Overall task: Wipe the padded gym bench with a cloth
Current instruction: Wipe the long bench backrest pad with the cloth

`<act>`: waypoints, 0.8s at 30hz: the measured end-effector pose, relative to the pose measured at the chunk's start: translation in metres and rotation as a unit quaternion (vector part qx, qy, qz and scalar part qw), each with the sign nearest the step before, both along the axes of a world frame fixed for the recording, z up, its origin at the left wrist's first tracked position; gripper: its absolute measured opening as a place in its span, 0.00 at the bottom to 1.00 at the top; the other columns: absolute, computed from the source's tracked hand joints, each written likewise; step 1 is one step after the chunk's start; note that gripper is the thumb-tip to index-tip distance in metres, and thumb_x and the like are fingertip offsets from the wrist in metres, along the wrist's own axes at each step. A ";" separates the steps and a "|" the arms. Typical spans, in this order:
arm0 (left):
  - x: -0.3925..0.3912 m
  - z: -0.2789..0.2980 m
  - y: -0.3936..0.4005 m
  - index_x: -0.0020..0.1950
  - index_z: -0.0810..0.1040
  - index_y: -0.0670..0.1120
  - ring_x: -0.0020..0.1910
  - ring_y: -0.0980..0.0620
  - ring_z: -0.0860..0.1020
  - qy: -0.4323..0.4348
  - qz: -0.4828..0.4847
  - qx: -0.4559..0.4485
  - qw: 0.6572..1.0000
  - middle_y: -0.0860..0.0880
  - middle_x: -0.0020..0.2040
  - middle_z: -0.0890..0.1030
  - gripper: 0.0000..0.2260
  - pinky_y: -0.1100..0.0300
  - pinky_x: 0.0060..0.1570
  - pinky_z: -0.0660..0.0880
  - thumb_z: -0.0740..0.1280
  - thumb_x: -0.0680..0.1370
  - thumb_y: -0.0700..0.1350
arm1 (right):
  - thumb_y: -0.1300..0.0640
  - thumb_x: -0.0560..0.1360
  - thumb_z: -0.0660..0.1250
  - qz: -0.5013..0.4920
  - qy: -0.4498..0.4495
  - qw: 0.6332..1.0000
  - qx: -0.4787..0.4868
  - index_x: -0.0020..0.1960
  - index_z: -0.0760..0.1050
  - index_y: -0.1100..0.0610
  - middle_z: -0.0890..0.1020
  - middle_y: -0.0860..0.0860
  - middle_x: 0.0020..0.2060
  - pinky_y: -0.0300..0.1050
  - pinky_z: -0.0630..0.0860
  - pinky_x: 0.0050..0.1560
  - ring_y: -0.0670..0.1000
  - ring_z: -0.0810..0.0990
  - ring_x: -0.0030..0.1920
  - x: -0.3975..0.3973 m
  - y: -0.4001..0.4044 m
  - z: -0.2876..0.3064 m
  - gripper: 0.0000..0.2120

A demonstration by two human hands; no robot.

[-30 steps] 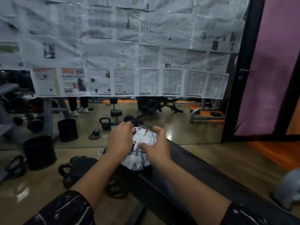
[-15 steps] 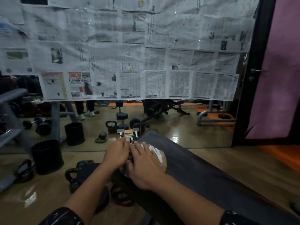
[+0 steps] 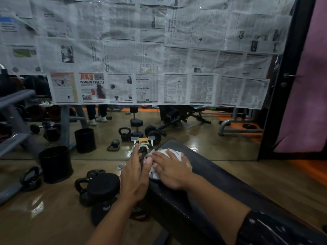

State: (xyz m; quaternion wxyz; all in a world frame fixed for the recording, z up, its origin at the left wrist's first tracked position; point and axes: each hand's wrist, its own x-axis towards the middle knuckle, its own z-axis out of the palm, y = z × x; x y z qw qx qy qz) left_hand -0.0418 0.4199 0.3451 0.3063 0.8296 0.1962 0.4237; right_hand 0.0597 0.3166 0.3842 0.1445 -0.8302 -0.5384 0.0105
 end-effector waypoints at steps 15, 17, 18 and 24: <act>0.007 -0.008 -0.006 0.71 0.69 0.51 0.73 0.60 0.60 0.006 0.053 0.102 0.993 0.56 0.71 0.69 0.35 0.55 0.70 0.61 0.38 0.77 0.67 | 0.45 0.82 0.43 0.004 -0.002 1.000 0.008 0.77 0.49 0.43 0.51 0.41 0.78 0.67 0.38 0.73 0.54 0.44 0.78 0.001 0.007 -0.006 0.23; 0.006 -0.009 -0.002 0.72 0.69 0.53 0.73 0.59 0.60 0.007 0.049 0.113 0.992 0.55 0.72 0.69 0.33 0.54 0.70 0.62 0.39 0.78 0.65 | 0.44 0.82 0.43 0.039 -0.024 0.998 0.030 0.77 0.48 0.44 0.50 0.42 0.78 0.67 0.38 0.73 0.53 0.43 0.78 -0.012 0.002 -0.009 0.24; 0.006 -0.011 -0.001 0.71 0.69 0.53 0.73 0.59 0.61 0.008 0.046 0.123 0.991 0.55 0.72 0.70 0.32 0.53 0.70 0.62 0.39 0.78 0.64 | 0.45 0.82 0.43 0.060 -0.034 0.997 0.042 0.77 0.49 0.44 0.50 0.41 0.78 0.65 0.38 0.74 0.52 0.43 0.78 -0.015 -0.007 -0.012 0.24; 0.003 -0.004 -0.003 0.70 0.69 0.54 0.74 0.58 0.58 0.086 0.057 0.198 0.975 0.54 0.72 0.68 0.34 0.53 0.74 0.50 0.34 0.78 0.65 | 0.46 0.83 0.45 0.036 -0.012 0.999 0.019 0.76 0.48 0.37 0.49 0.38 0.77 0.60 0.39 0.75 0.46 0.43 0.78 0.016 -0.041 -0.014 0.22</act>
